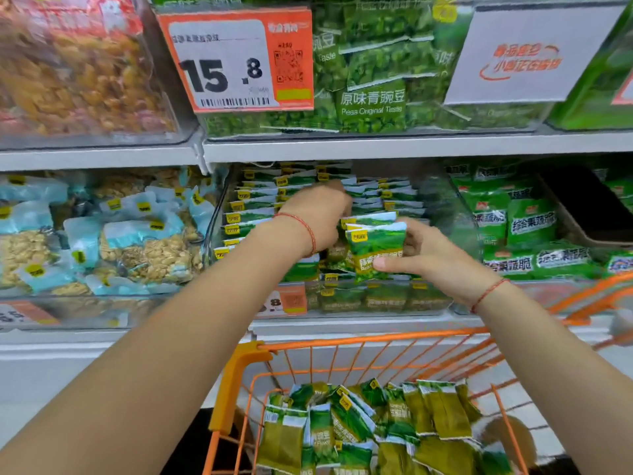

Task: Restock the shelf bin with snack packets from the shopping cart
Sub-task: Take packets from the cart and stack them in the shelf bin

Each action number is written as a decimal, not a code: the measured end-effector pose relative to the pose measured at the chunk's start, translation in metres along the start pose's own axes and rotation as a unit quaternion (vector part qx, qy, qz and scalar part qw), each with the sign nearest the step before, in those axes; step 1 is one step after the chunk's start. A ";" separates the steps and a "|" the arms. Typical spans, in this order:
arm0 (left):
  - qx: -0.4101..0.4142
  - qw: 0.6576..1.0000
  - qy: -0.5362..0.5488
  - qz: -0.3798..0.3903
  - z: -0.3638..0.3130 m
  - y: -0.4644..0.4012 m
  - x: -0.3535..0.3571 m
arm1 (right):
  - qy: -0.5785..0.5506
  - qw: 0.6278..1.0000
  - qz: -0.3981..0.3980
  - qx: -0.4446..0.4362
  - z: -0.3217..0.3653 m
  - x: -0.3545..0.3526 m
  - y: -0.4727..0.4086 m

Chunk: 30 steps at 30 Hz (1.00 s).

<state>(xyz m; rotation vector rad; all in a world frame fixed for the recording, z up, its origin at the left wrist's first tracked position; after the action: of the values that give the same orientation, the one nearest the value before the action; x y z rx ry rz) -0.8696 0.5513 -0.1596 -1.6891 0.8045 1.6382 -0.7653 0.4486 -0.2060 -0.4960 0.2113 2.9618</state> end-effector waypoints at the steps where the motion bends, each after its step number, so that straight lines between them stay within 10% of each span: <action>1: 0.002 1.000 0.026 0.008 0.003 -0.001 0.001 | 0.019 1.000 0.007 -0.003 0.001 0.004 -0.001; 22: -0.014 0.987 0.157 -0.038 0.026 0.050 -0.015 | 0.096 0.989 -0.101 -0.044 0.001 0.011 0.007; 30: -0.024 0.998 0.023 -0.057 0.003 0.052 0.007 | 0.068 0.989 -0.125 -0.040 -0.003 0.002 0.015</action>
<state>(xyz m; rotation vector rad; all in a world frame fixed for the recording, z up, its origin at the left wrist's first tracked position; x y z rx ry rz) -0.9124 0.5221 -0.1682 -1.7784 0.6833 1.5563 -0.7684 0.4334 -0.2078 -0.6814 0.0395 2.7028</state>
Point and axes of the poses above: each hand's wrist, its own y-axis away from the middle knuckle, its own x-axis out of the palm, z = x × y, the point moved 6 cm from there along -y, towards the middle knuckle
